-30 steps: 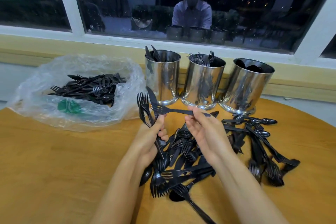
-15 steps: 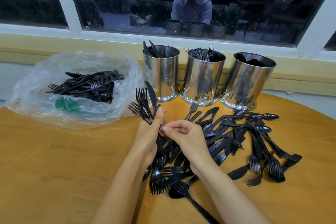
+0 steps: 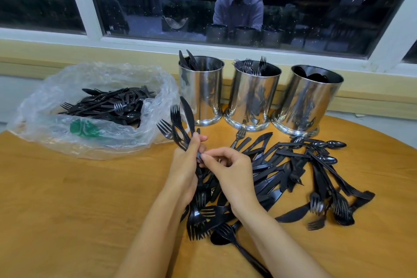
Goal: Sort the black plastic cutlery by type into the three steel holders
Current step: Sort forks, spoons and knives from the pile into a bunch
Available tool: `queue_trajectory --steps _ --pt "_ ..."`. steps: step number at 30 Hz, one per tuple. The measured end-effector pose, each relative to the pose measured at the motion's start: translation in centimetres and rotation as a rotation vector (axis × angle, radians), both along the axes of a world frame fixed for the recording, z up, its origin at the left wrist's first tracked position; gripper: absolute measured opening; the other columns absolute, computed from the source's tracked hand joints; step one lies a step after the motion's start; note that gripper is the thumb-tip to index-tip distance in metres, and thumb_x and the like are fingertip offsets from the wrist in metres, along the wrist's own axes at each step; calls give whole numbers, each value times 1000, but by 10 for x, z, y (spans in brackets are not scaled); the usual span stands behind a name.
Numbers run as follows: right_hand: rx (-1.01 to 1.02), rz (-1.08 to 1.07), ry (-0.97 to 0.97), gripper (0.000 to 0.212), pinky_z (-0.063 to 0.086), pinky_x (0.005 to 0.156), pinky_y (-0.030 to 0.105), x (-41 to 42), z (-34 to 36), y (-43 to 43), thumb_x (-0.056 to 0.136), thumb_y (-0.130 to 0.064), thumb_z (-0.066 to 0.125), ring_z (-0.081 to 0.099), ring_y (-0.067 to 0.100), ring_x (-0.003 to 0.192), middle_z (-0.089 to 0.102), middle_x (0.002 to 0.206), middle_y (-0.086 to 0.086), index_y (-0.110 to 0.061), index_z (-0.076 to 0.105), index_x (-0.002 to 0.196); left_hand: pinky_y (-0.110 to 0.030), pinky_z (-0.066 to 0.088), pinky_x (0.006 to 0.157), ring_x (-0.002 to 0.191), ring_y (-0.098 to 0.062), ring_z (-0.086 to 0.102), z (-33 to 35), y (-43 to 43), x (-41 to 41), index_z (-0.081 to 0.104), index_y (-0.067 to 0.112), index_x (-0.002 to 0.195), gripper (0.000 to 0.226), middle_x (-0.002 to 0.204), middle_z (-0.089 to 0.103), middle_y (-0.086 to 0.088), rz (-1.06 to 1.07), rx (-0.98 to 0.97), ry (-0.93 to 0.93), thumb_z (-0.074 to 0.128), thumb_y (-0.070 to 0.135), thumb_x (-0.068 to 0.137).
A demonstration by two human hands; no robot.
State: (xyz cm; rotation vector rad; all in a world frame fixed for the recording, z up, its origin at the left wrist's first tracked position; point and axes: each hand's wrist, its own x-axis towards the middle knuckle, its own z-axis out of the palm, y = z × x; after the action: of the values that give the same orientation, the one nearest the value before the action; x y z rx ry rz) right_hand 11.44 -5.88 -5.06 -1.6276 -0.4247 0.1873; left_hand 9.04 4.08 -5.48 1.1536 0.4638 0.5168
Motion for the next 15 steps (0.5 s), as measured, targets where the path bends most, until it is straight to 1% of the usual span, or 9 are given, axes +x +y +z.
queue_trajectory --steps 1,3,6,8,9,11,12,14,15 --pt "-67 3 -82 8 45 70 15 2 0 -1 83 -21 74 53 8 71 70 81 -6 -28 75 83 -28 37 69 59 -8 43 0 3 0 62 15 84 32 62 46 6 16 -8 -15 45 35 102" --pt "-112 -10 -175 9 42 69 12 10 1 -6 84 -24 72 50 4 72 66 84 -9 -33 73 83 -29 36 68 61 -10 42 3 11 -3 55 16 78 34 64 47 6 51 -41 -27 42 33 104" --pt "-165 -35 -214 7 40 66 8 30 6 -10 89 -23 67 49 -1 67 65 85 -10 -28 71 88 -29 41 71 65 -12 48 7 24 -8 49 14 75 35 69 52 2 94 -97 -63 39 30 105" --pt "-292 0 -242 7 41 66 7 48 4 -4 91 -21 65 50 -2 67 64 84 -11 -22 71 94 -30 46 71 65 -13 51 8 31 -11 48 12 77 34 70 54 -1 90 -144 -110 38 29 105" --pt "-374 25 -275 10 40 67 8 57 1 2 92 -19 64 50 -3 69 63 84 -12 -19 71 98 -29 46 67 61 -12 51 8 33 -12 48 12 78 34 69 53 0 83 -163 -123 37 29 105" --pt "-519 75 -387 16 44 75 17 73 -3 17 93 -14 60 50 -1 73 60 87 -11 -17 69 107 -23 41 53 50 -8 41 8 36 -14 48 12 83 31 63 45 3 74 -178 -126 36 28 106" --pt "-583 105 -454 21 47 80 22 81 -4 26 94 -10 58 52 2 77 62 93 -8 -17 68 112 -21 36 47 45 -7 35 7 37 -14 49 12 85 30 60 41 4 76 -176 -127 35 27 106" --pt "-725 200 -580 33 49 89 33 96 -7 41 95 -4 53 57 14 98 62 113 0 -20 64 121 -18 30 42 42 -5 28 6 40 -14 51 11 88 29 56 36 6 84 -155 -131 35 26 107" --pt "-801 264 -633 39 48 92 38 103 -9 48 94 0 50 54 20 109 59 121 3 -22 61 125 -18 30 41 42 -5 28 6 41 -14 52 11 89 29 55 35 7 85 -149 -133 35 26 107"
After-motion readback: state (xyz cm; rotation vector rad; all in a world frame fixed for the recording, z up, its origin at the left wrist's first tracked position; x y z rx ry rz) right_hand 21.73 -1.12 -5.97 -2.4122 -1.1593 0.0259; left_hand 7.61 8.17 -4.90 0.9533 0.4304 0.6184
